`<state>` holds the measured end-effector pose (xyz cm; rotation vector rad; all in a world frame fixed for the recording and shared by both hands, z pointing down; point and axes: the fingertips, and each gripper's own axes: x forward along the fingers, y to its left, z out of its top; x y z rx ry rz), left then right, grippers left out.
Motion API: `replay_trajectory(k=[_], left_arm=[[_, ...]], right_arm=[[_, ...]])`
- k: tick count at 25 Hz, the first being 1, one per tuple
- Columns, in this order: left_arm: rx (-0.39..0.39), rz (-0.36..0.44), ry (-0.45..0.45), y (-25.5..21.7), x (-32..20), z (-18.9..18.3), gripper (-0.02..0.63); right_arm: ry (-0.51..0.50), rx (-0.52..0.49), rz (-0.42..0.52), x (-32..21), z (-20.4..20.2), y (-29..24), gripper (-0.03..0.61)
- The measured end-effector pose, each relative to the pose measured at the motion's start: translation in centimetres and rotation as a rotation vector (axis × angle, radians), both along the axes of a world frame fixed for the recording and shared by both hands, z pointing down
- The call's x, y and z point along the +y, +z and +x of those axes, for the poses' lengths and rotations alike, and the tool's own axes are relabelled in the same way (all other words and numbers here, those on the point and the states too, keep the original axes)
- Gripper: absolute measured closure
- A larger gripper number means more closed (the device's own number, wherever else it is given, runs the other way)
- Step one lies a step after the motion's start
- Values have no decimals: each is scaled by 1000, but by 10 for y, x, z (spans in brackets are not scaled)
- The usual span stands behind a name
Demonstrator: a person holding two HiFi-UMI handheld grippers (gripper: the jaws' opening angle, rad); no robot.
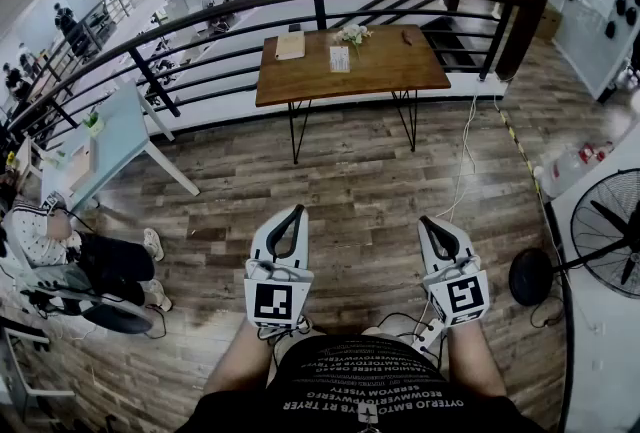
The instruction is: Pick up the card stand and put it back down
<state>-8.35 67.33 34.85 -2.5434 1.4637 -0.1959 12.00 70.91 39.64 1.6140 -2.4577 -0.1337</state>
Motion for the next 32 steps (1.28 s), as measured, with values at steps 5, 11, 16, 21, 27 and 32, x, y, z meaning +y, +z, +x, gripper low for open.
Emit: replay_trajectory(k=[5, 11, 16, 21, 27, 32], left_arm=[[-2, -10, 0, -1, 3, 4, 591], [-6, -23, -23, 12, -8, -5, 591], [-7, 4, -57, 22, -47, -29, 591], [-20, -35, -6, 40, -109, -51, 591], [25, -54, 42, 40, -195, -83, 591], [32, -72, 61, 51, -245, -103, 591]], right_arm=[[-16, -49, -12, 1, 4, -1, 566], [-18, -89, -22, -17, 8, 7, 565], [-32, -81, -45, -49, -13, 19, 565], [-14, -79, -63, -112, -42, 32, 565], [3, -77, -76, -196, -81, 34, 565], [6, -63, -93, -249, -106, 40, 565]])
